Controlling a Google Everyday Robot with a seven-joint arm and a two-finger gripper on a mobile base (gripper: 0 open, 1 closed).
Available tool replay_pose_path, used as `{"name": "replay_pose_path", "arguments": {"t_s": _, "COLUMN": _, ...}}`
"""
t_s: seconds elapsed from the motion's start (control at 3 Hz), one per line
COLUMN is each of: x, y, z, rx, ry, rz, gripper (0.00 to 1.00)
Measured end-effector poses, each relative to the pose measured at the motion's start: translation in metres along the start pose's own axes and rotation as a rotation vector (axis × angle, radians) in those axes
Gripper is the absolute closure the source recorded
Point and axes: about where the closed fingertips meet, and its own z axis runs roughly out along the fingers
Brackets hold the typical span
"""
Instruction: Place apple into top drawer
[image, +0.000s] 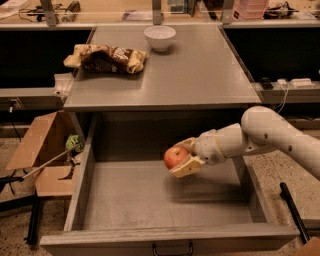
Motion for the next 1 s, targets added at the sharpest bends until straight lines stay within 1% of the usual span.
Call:
{"name": "replay_pose_path", "arguments": {"t_s": 0.33, "x": 0.025, "y": -0.006, "z": 0.013, "rx": 0.019, "ry": -0.007, "rz": 0.020, "gripper": 1.00}}
{"name": "replay_pose_path", "arguments": {"t_s": 0.67, "x": 0.042, "y": -0.011, "z": 0.020, "rx": 0.032, "ry": -0.025, "rz": 0.042, "gripper": 1.00}}
{"name": "replay_pose_path", "arguments": {"t_s": 1.0, "x": 0.053, "y": -0.017, "z": 0.024, "rx": 0.038, "ry": -0.034, "rz": 0.062, "gripper": 0.84}}
